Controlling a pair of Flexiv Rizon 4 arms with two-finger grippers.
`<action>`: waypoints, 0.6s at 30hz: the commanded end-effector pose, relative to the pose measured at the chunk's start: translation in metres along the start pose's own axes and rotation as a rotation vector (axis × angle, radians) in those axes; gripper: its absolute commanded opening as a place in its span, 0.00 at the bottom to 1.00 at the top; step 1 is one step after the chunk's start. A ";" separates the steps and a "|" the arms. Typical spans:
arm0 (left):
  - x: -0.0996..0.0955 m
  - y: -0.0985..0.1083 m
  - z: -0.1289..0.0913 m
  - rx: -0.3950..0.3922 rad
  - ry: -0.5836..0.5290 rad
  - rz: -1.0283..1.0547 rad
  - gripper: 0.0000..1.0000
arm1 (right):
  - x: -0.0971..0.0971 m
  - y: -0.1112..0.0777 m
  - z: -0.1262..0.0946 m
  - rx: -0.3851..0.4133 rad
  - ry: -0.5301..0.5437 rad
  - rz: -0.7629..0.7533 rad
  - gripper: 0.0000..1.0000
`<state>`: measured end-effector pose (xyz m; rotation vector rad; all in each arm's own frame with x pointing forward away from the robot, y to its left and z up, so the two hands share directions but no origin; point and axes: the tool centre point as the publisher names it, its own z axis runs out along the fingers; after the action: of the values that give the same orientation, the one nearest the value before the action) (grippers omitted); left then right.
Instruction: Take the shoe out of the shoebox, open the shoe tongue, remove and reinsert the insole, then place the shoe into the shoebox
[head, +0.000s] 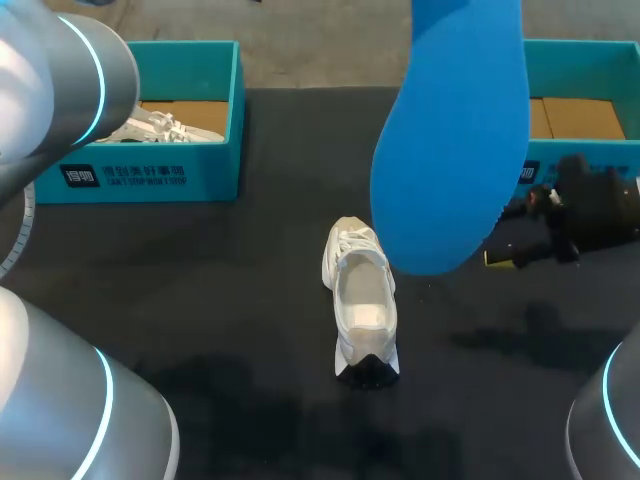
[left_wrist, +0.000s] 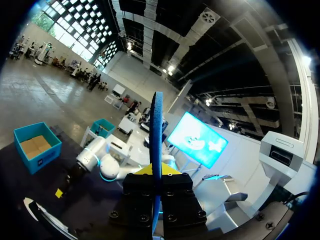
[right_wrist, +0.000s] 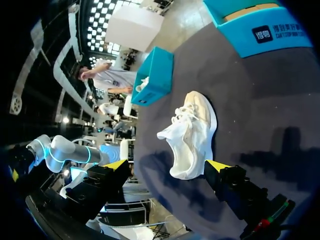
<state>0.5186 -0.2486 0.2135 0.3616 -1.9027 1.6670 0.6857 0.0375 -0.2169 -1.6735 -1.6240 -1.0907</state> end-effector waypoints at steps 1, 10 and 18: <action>-0.001 0.001 0.000 0.000 -0.001 -0.001 0.00 | 0.004 -0.001 0.003 -0.007 0.028 -0.008 1.00; -0.001 0.001 0.000 0.000 -0.001 -0.001 0.00 | 0.011 -0.001 0.003 -0.003 0.077 -0.018 1.00; -0.002 -0.005 -0.002 0.007 0.012 0.050 0.00 | 0.011 -0.001 0.003 -0.003 0.077 -0.018 1.00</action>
<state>0.5204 -0.2485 0.2147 0.3412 -1.9148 1.6951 0.6840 0.0443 -0.2094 -1.5985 -1.5916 -1.1557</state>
